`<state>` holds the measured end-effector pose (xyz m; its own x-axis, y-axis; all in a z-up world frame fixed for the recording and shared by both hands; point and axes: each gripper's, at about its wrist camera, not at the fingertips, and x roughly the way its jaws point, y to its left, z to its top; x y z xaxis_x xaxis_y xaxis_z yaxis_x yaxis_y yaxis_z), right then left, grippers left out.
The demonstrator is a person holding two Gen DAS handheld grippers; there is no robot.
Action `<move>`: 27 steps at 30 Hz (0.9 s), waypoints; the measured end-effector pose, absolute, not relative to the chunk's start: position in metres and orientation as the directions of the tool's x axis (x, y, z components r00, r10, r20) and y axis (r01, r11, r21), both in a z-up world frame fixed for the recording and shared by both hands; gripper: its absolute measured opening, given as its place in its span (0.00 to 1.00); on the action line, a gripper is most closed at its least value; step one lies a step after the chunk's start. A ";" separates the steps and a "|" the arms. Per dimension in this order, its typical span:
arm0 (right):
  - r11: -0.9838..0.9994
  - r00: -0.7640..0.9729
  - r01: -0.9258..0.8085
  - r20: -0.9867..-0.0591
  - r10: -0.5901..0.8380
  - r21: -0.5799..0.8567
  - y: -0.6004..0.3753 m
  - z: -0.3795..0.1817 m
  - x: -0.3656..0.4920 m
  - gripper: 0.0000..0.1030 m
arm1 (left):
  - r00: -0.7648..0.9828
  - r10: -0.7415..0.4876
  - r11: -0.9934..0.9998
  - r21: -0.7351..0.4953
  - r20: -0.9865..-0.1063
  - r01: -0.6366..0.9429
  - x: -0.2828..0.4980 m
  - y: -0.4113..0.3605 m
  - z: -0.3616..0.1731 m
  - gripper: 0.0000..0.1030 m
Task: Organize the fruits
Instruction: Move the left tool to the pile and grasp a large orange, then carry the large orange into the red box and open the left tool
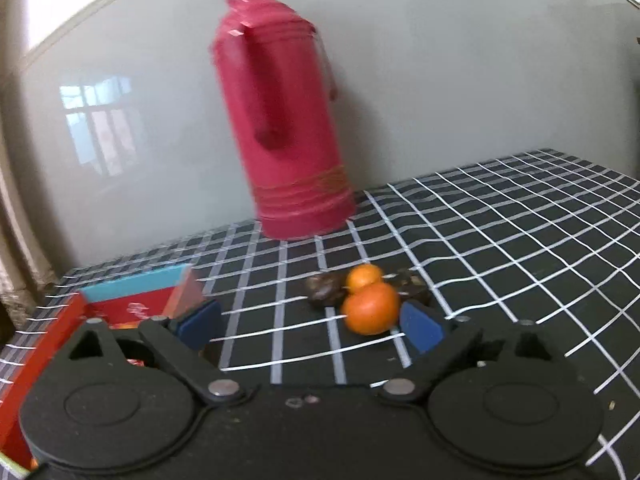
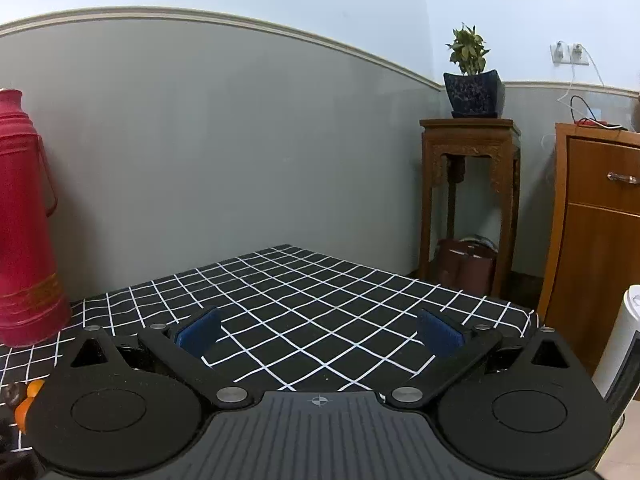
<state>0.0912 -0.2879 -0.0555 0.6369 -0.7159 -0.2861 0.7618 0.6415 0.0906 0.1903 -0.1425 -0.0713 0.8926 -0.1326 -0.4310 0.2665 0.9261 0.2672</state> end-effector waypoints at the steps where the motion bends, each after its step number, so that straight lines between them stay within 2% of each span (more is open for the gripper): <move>1: 0.647 0.642 0.758 -0.285 -0.712 0.090 -0.288 -0.056 0.091 1.00 | 0.885 -0.140 0.924 0.262 -0.445 0.278 0.196 -0.147 -0.075 0.79; 14: 0.656 0.654 0.747 -0.296 -0.696 0.109 -0.298 -0.052 0.091 1.00 | 0.815 -0.174 0.926 0.190 -0.553 0.327 0.239 -0.167 -0.097 0.61; 17: 0.651 0.651 0.750 -0.298 -0.698 0.113 -0.299 -0.052 0.091 1.00 | 0.803 -0.187 0.922 0.180 -0.567 0.342 0.243 -0.171 -0.100 0.47; 19: 0.653 0.653 0.749 -0.301 -0.695 0.114 -0.299 -0.053 0.091 1.00 | 0.793 -0.194 0.921 0.172 -0.578 0.350 0.244 -0.172 -0.101 0.33; 27: 0.656 0.654 0.746 -0.305 -0.692 0.114 -0.301 -0.053 0.091 1.00 | 0.812 -0.188 0.929 0.168 -0.553 0.330 0.236 -0.164 -0.097 0.31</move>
